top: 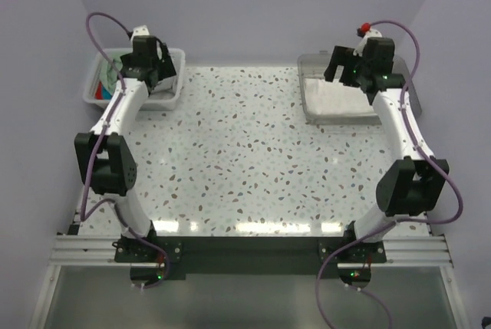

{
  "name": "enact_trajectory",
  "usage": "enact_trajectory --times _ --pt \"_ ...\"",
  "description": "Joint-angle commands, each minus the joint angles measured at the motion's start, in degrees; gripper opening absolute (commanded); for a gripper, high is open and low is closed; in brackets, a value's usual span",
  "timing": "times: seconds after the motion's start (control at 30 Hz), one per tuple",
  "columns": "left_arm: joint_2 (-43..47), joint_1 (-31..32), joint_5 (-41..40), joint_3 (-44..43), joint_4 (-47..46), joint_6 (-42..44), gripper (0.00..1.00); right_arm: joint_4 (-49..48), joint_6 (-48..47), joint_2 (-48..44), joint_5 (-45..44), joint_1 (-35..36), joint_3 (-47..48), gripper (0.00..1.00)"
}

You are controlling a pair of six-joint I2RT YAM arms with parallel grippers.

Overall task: Fold and stack the towels
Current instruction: Neatly place the folded towel into the bin, then grab crumpled towel

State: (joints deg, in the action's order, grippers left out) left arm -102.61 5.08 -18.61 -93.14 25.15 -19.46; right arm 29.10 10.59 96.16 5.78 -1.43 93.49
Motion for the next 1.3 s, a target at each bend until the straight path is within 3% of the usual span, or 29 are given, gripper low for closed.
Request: enact_trajectory --times 0.0,0.23,0.5,0.7,0.9,1.0,1.03,1.1,1.13,1.27 --pt "-6.8 -4.1 -0.8 -7.1 0.8 -2.5 0.97 -2.5 2.9 -4.3 2.9 5.1 -8.3 0.99" --pt "-20.2 -9.5 1.5 -15.5 -5.7 -5.2 0.89 -8.0 4.2 -7.5 8.0 11.7 -18.3 0.98" --pt "-26.1 -11.1 3.7 -14.6 -18.3 -9.9 0.78 -8.2 1.9 -6.3 10.0 14.7 -23.3 0.98" --pt "-29.4 -11.7 5.3 -15.9 -20.0 -11.6 0.74 -8.4 1.1 -6.2 9.9 14.7 -24.1 0.98" --pt "-30.7 -11.9 5.7 -15.9 -20.3 -11.6 0.56 -8.5 1.4 -5.9 10.6 14.7 -24.3 0.98" --pt "-30.4 -11.9 5.9 -15.4 -20.9 -11.4 0.4 -8.4 1.2 -5.7 10.3 14.7 -24.5 0.98" --pt "-30.1 -12.0 6.0 -15.1 -21.3 -11.3 0.3 -8.0 1.2 -5.6 10.4 14.7 -24.5 0.98" --pt "-28.6 -11.9 6.2 -15.1 -21.7 -10.6 0.21 -8.0 1.2 -5.8 10.8 14.7 -24.4 0.98" --pt "-27.9 -11.9 6.2 -15.1 -21.8 -10.4 0.12 -7.9 1.1 -5.9 10.8 14.7 -24.3 0.98" --pt "-23.0 -11.9 6.7 -14.6 -22.9 -9.0 0.02 -7.4 1.3 -6.4 11.1 14.8 -23.8 0.98"
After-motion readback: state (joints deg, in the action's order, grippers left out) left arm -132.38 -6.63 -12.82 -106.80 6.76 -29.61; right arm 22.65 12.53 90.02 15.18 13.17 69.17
